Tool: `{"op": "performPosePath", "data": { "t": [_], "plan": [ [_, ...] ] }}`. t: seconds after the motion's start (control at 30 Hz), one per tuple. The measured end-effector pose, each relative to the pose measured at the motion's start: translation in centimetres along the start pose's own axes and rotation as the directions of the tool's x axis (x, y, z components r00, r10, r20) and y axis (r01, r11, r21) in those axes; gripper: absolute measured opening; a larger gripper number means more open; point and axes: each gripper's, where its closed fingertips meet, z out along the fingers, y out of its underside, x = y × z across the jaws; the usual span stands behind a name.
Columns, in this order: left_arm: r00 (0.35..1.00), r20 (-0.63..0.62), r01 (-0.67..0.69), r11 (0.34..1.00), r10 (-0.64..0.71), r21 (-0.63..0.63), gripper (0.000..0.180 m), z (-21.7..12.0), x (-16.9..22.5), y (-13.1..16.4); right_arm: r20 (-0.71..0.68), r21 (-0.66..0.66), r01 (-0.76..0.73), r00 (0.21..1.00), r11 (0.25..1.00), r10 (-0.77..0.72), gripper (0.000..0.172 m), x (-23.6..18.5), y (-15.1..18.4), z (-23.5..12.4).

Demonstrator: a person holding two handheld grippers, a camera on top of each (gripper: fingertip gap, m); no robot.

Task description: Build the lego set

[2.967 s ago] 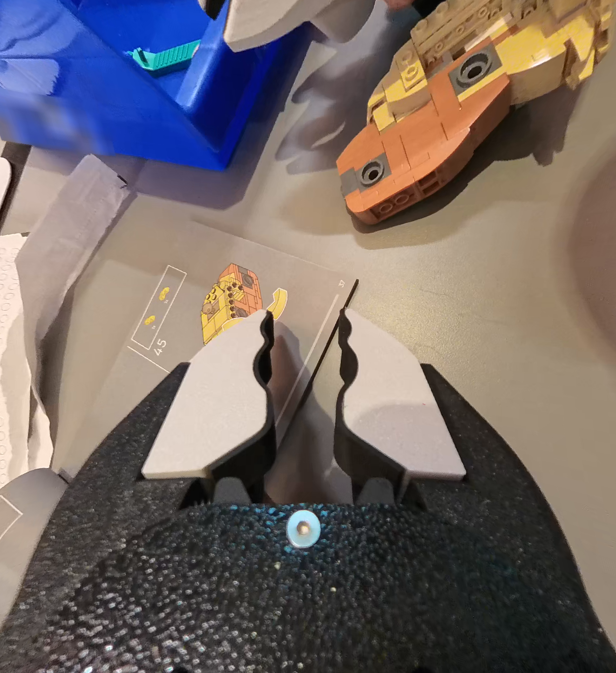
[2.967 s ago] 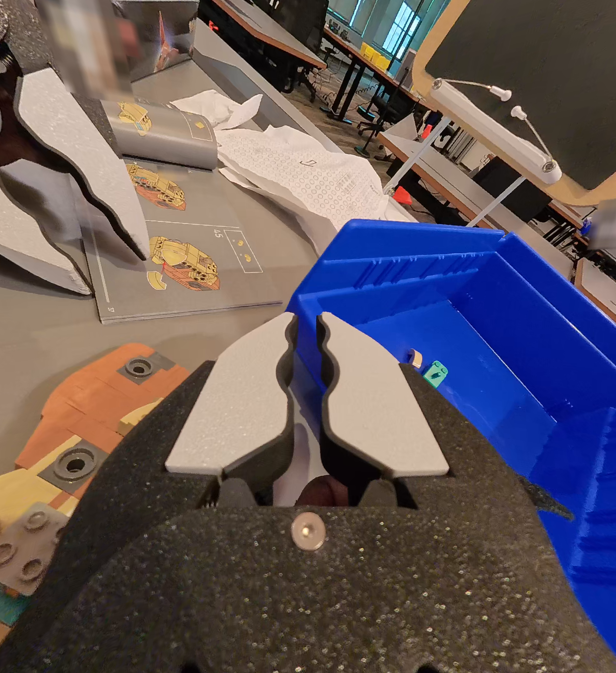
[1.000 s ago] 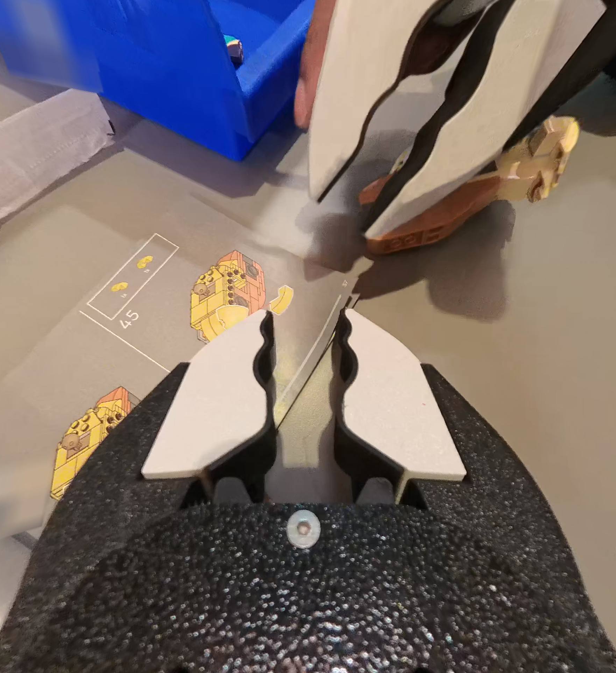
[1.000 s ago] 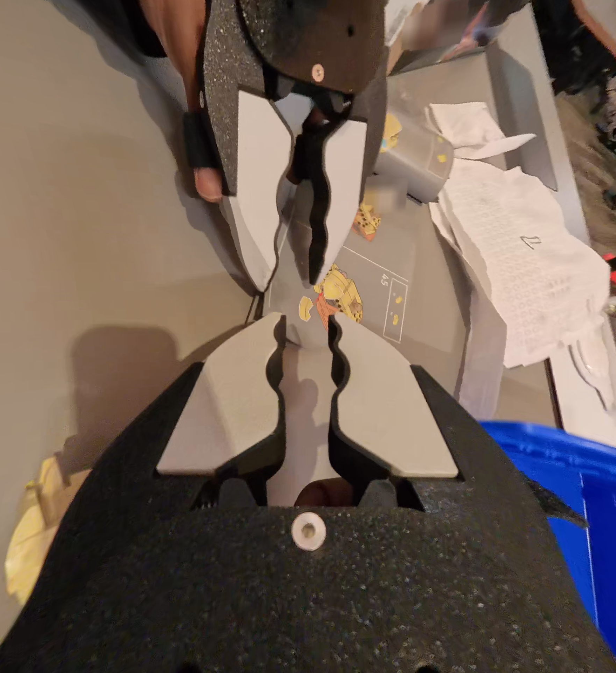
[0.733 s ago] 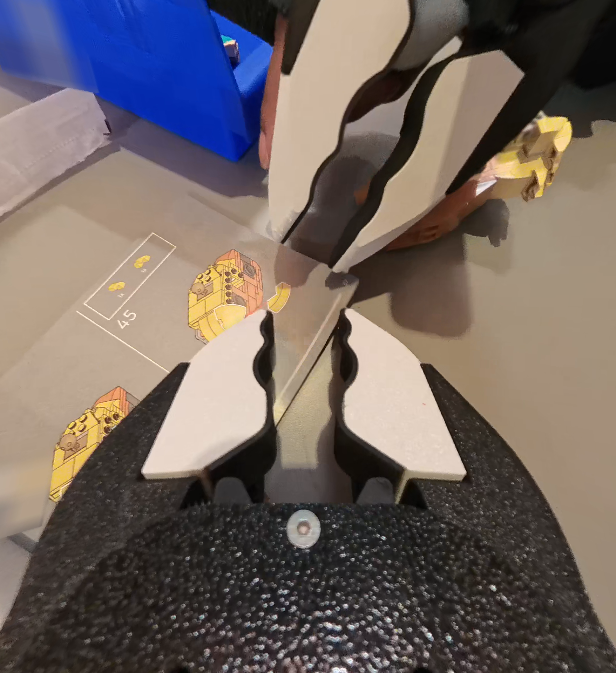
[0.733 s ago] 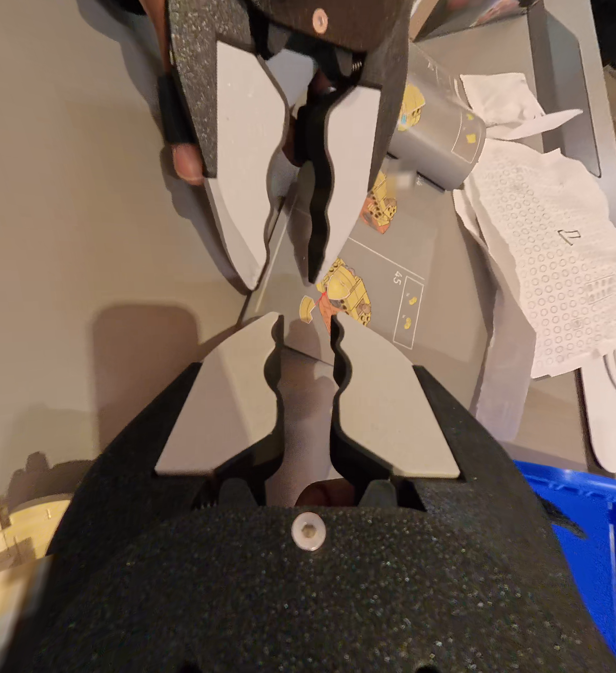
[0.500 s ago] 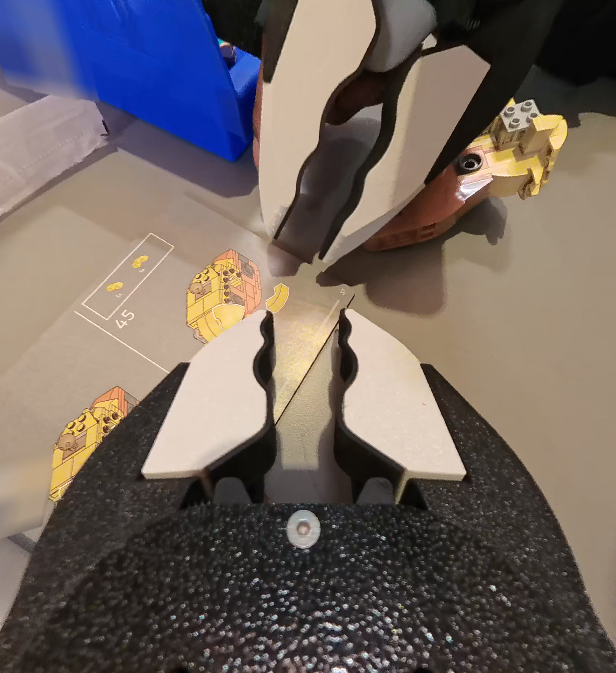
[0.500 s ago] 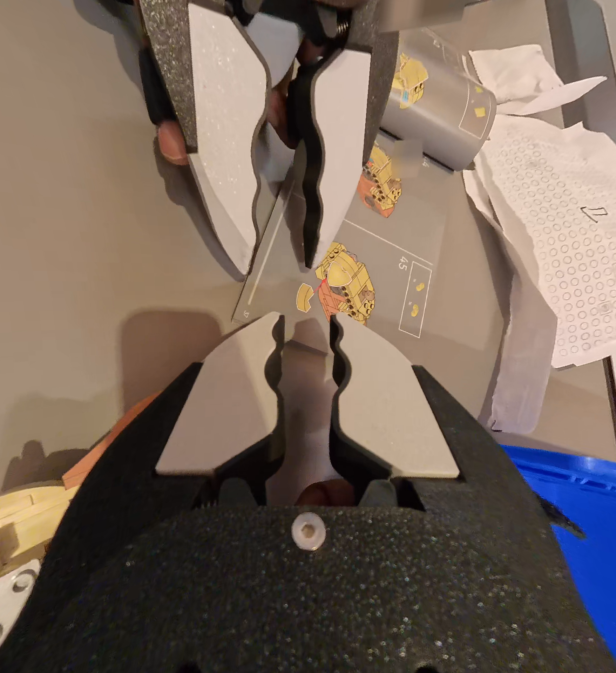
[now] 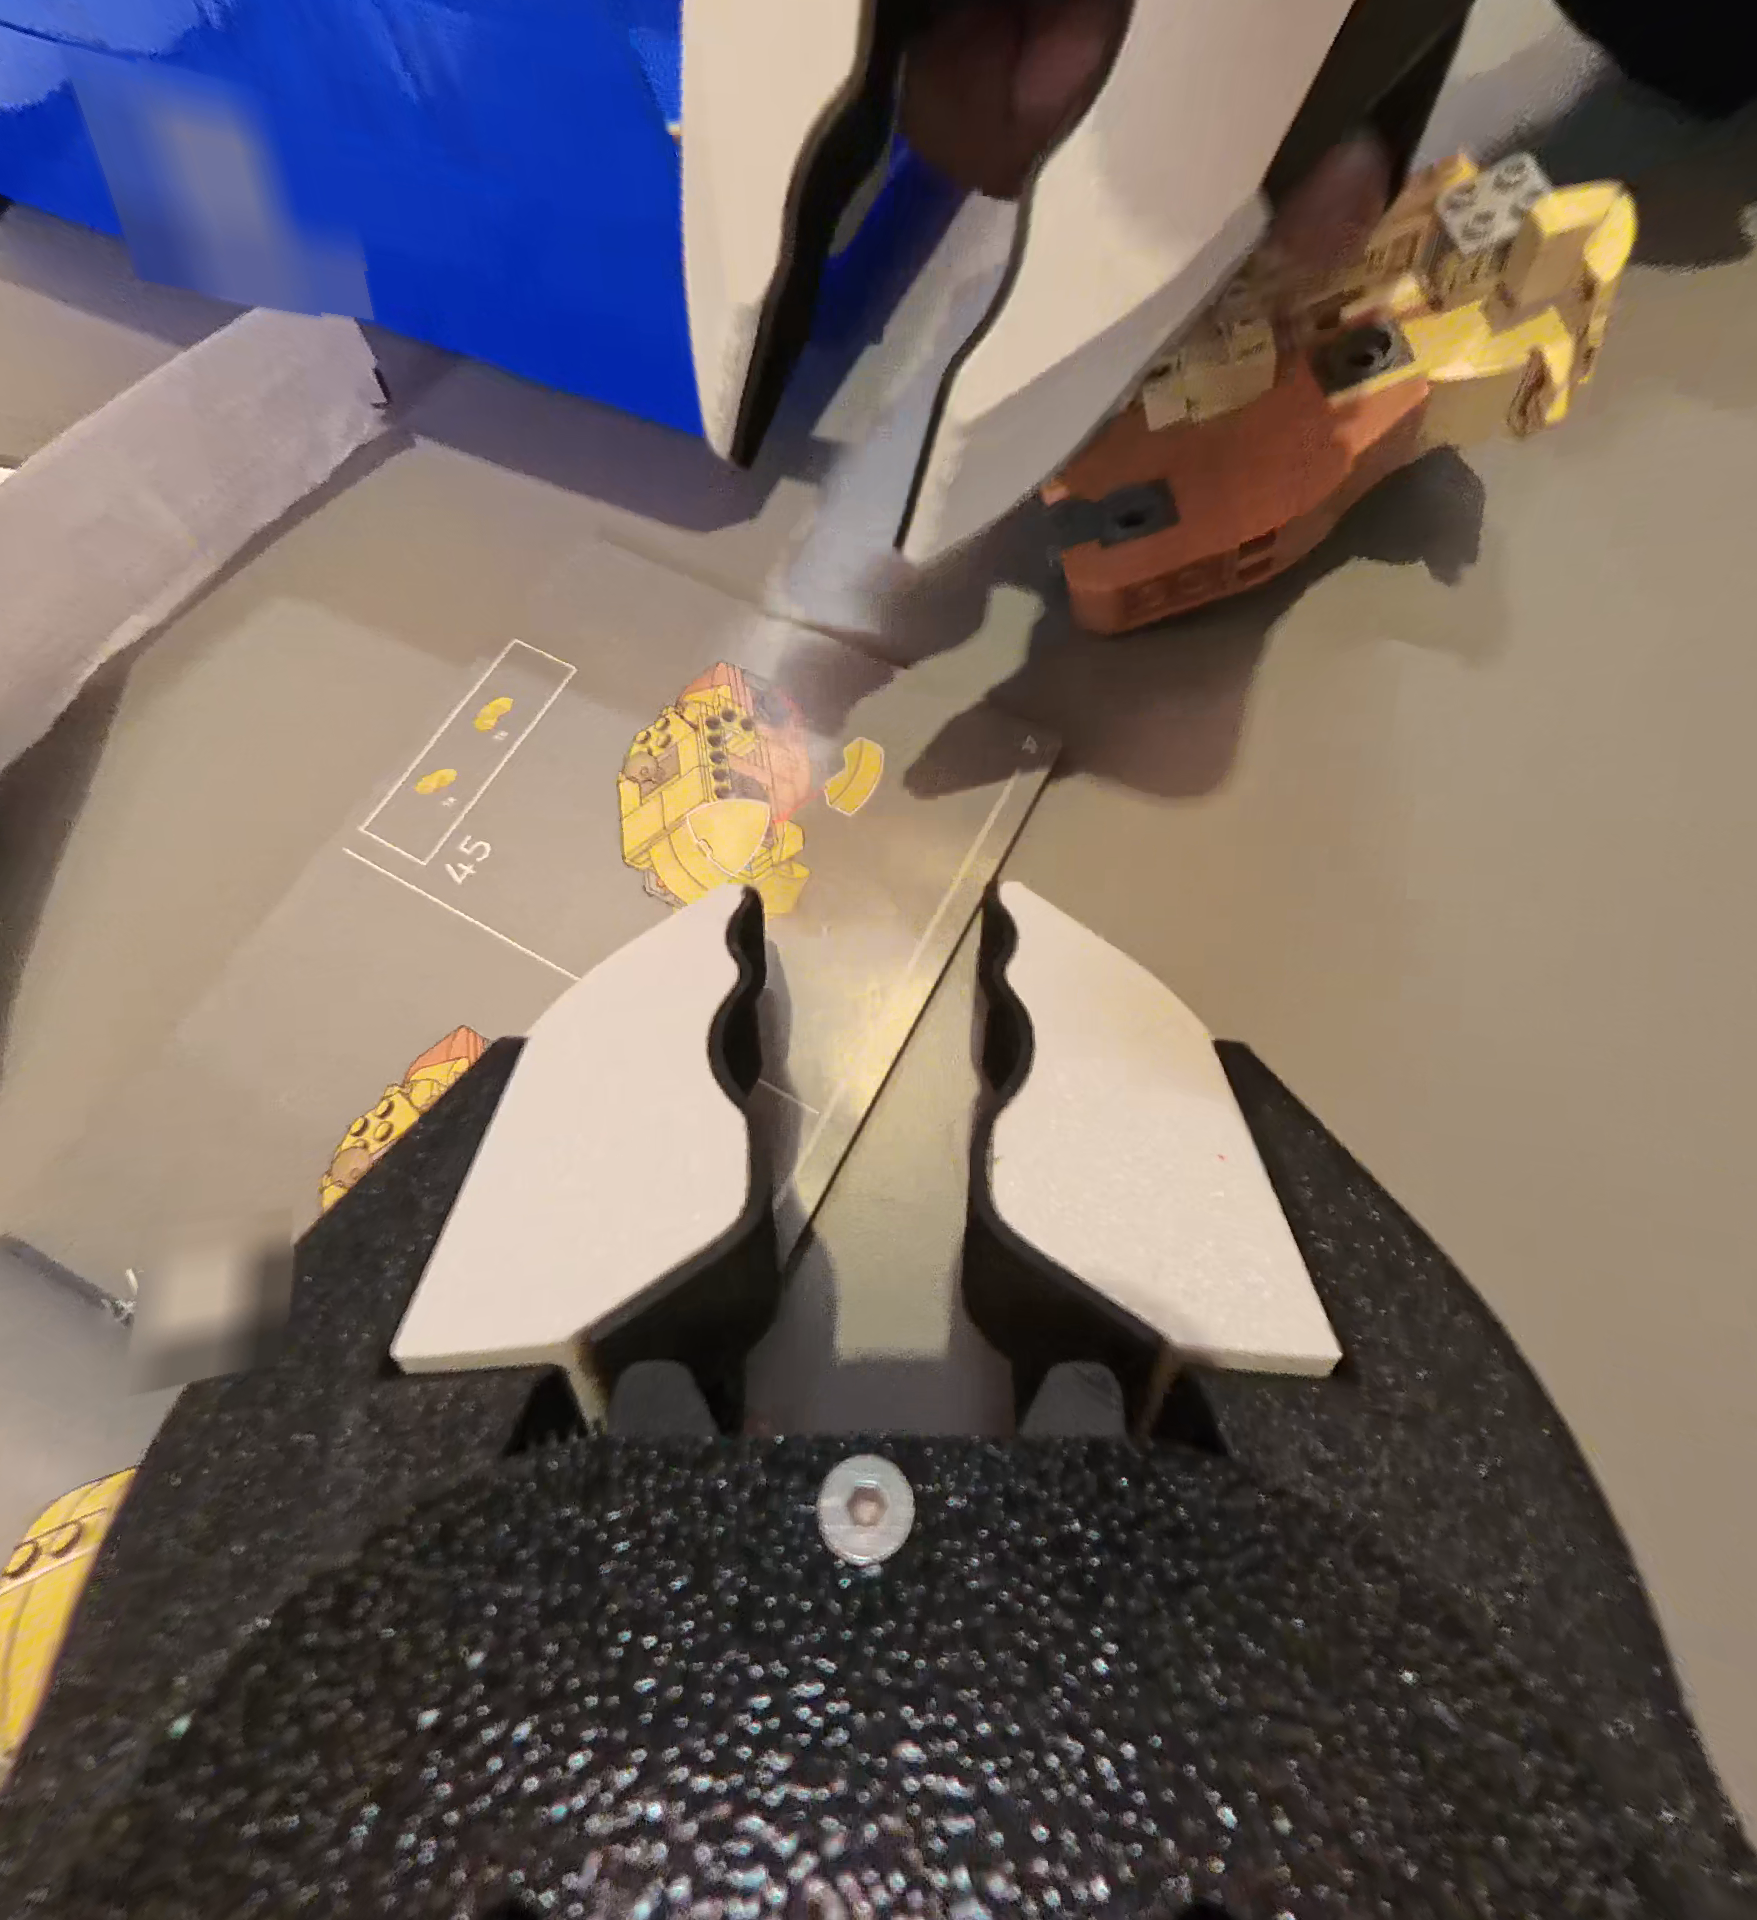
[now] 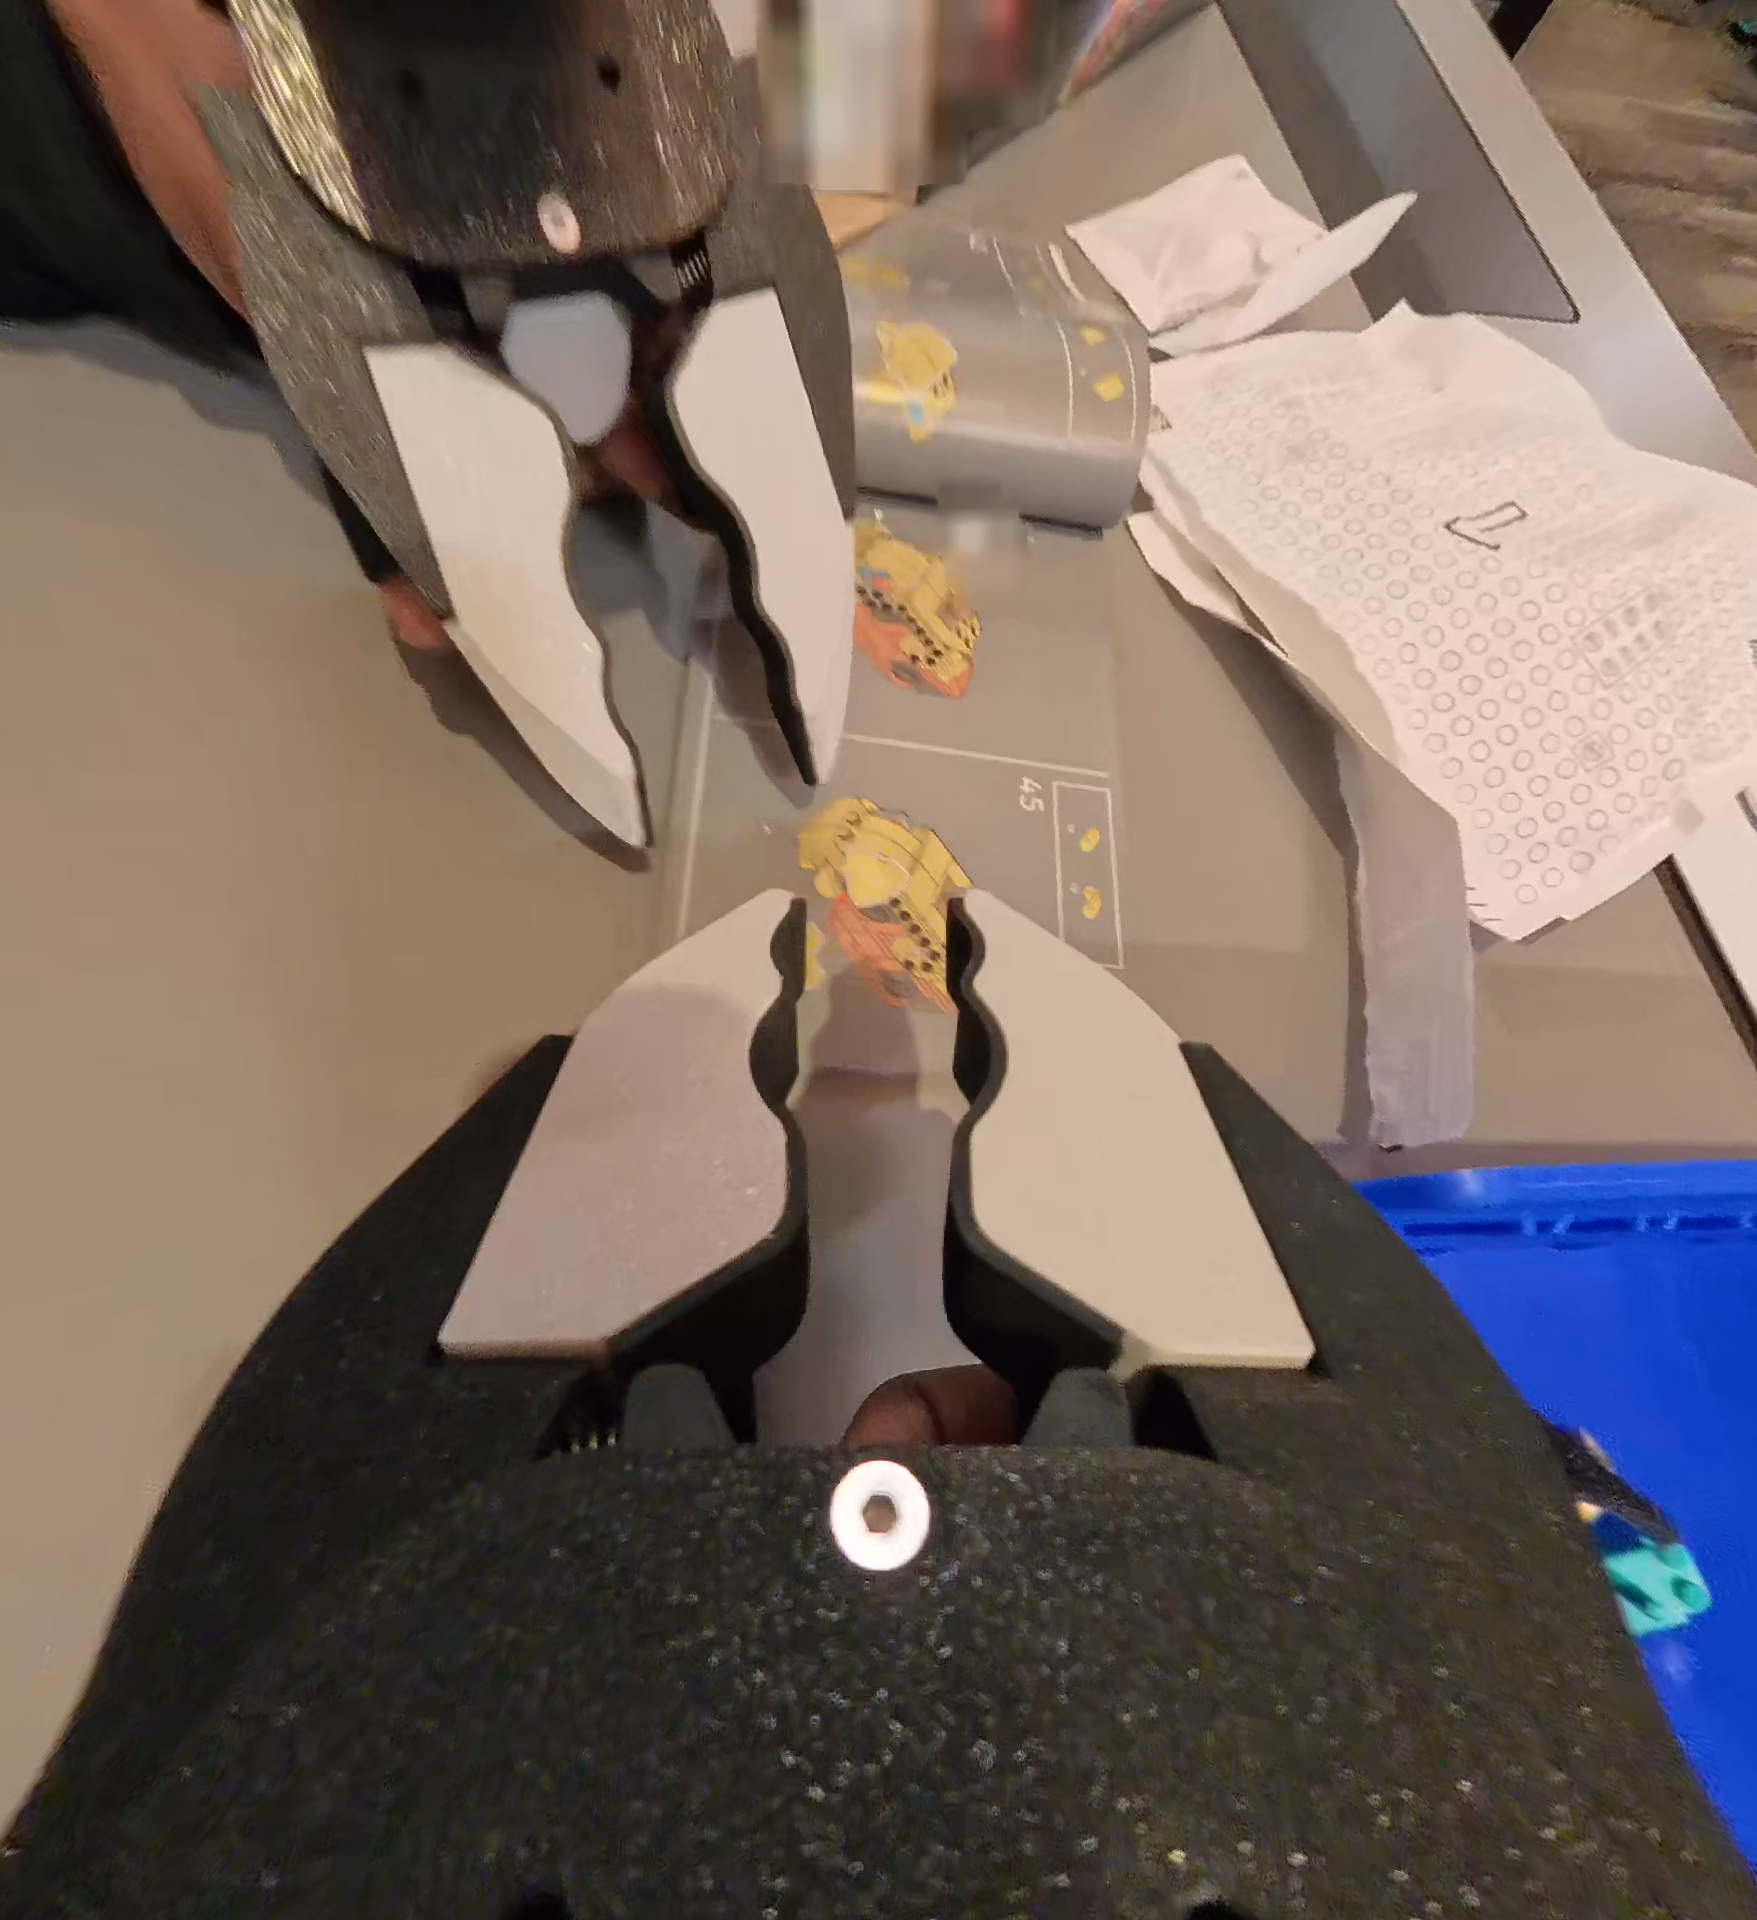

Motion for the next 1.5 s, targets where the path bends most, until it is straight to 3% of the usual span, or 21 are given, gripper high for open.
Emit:
{"op": "performPosePath", "data": {
  "t": [0.1, 0.2, 0.37, 0.53, 0.7, 0.8, 1.03, 1.2, 1.3, 1.5],
  "plan": [
    [0.998, 0.042, -0.048, 0.999, 0.047, 0.016, 0.04, -0.2, -0.2, -0.2, -0.008, 0.051, -0.084, 0.996, 0.995, 0.084, 0.027, -0.8, -1.5, -0.5],
    [0.996, 0.08, -0.042, 0.993, 0.034, 0.109, 0.039, -1.2, -0.8, -1.6, -0.097, 0.107, -0.192, 0.974, 0.976, 0.203, 0.028, -1.3, -2.5, -1.8],
    [0.989, 0.143, 0.009, 0.975, -0.041, 0.221, 0.039, -2.5, -2.2, -2.8, -0.154, 0.255, -0.474, 0.84, 0.843, 0.519, 0.029, -4.4, -4.4, -3.0],
    [0.988, 0.146, 0.011, 0.979, -0.042, 0.204, 0.039, -2.0, -2.0, -2.4, -0.408, 0.201, -0.29, 0.843, 0.936, 0.35, 0.027, -5.0, -4.0, -3.6],
    [0.987, 0.16, -0.005, 0.981, -0.026, 0.192, 0.039, -1.6, -1.8, -2.3, -0.457, 0.14, -0.32, 0.819, 0.937, 0.348, 0.029, -2.6, -1.1, -3.7],
    [0.991, 0.13, -0.04, 0.989, 0.021, 0.141, 0.039, -1.3, -1.2, -1.8, -0.376, 0.185, -0.29, 0.862, 0.939, 0.34, 0.028, -3.3, -2.0, -5.2],
    [0.989, 0.05, -0.139, 0.99, 0.139, -0.005, 0.042, -0.3, 0.4, 0.0, -0.127, 0.101, -0.009, 0.992, 0.995, 0.022, 0.027, -4.4, -0.3, -4.8],
    [0.979, 0.035, -0.198, 0.979, 0.2, -0.053, 0.043, 0.2, 0.3, -0.2, 0.124, 0.21, -0.117, 0.988, 0.971, 0.092, 0.028, -4.0, -0.7, -2.4],
    [0.969, 0.016, -0.245, 0.964, 0.248, -0.105, 0.043, 0.7, 0.2, -0.1, 0.16, 0.266, -0.141, 0.982, 0.954, 0.101, 0.027, -3.8, -0.9, -2.0],
    [0.964, -0.053, -0.267, 0.945, 0.262, -0.188, 0.043, 1.8, 0.5, 0.2, 0.15, 0.193, -0.025, 0.989, 0.981, -0.004, 0.024, -5.8, 1.8, -2.3]
  ]
}}
